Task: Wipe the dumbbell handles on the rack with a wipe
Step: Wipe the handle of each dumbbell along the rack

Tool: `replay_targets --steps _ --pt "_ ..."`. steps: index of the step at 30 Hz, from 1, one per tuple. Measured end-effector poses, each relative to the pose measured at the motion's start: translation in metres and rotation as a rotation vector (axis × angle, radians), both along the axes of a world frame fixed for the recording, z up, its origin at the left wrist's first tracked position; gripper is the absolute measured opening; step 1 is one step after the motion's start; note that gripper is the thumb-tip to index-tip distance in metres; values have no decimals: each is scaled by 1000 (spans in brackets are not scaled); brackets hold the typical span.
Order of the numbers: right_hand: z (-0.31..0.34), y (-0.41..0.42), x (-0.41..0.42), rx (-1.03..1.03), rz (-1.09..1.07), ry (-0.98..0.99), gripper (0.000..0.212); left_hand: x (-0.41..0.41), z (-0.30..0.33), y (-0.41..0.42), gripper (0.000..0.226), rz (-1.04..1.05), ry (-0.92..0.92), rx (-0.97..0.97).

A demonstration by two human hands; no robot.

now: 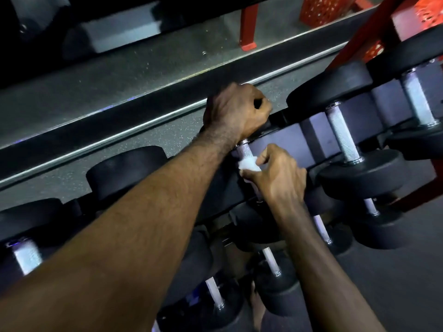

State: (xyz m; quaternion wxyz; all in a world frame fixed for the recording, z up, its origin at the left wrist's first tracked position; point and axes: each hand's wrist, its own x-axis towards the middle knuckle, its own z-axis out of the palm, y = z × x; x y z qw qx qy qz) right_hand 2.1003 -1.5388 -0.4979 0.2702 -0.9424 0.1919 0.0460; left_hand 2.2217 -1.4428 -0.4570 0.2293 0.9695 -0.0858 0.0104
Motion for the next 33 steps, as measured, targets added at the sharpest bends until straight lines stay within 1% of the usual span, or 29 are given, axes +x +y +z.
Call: replay_targets --steps 2,3,7,8,10,13,14,18,19,23,24,27,29,30,31,33 --pt "2 1 19 90 -4 23 53 0 0 0 33 -13 -13 0" --pt "5 -1 23 90 20 67 55 0 0 0 33 -15 -15 4" --pt "5 -23 11 -68 172 338 58 1 3 1 32 -24 -15 3" --pt "3 -27 9 -81 201 369 59 1 2 1 32 -31 -31 10" --pt "3 -28 18 -76 241 345 62 0 1 2 33 -34 -45 17" --pt "8 -20 41 -58 242 232 65 0 2 2 34 -45 -35 17" --pt "9 -20 41 -65 245 228 65 1 3 2 34 -50 -26 7" --pt "2 -37 7 -181 336 345 63 4 4 3 32 -65 25 -11" --pt "1 -39 4 -190 341 339 63 4 3 3 32 -65 27 -10" --pt "8 -19 34 -214 314 150 58 3 -3 3 32 -65 3 -6" --pt "10 -16 42 -226 308 138 58 3 -2 3 32 -64 0 -11" --pt "12 -23 32 -231 286 241 58 4 3 4 32 -79 0 -10" --pt "8 -33 10 -188 261 321 58 3 2 3 32 -65 1 -8" --pt "2 -35 4 -130 235 345 58 2 1 3 32 -57 3 -7" --pt "-2 -35 6 -52 196 354 59 3 1 3 31 -53 1 -3" --pt "-5 -28 22 181 71 306 65 1 0 2 31 -56 -9 6"
